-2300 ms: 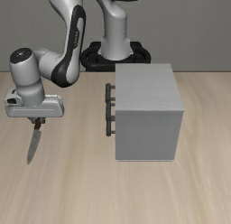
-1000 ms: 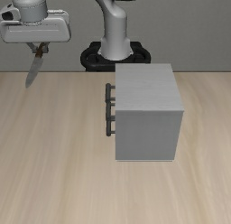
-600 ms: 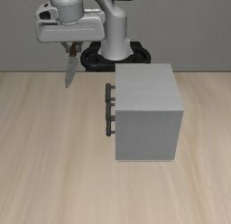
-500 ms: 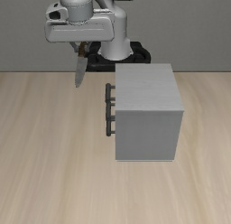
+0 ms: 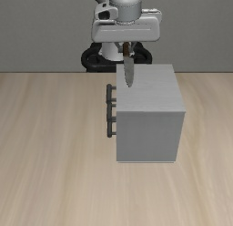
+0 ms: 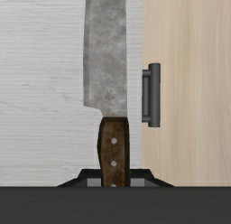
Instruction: Pick up the knife and place it on the top of the cabinet
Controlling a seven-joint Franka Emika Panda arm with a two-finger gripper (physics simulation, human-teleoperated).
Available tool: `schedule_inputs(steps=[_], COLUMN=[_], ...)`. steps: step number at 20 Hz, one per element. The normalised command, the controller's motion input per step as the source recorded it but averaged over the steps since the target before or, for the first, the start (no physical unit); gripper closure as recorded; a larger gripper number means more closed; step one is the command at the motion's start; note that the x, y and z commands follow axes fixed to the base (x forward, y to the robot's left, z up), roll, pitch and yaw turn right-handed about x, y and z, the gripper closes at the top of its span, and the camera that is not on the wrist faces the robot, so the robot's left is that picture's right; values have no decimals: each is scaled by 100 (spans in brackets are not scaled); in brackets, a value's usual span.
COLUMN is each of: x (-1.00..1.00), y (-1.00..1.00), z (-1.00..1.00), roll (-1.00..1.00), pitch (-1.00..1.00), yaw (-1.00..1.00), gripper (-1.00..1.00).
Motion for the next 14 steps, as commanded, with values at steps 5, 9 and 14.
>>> schedule_inputs(steps=[5, 9, 14], x=[0, 0, 0], y=[100, 0, 0], z=[0, 0, 0], roll=[0, 0, 0], pitch=[0, 0, 0], yaw=[0, 0, 0], gripper=[100, -100, -100])
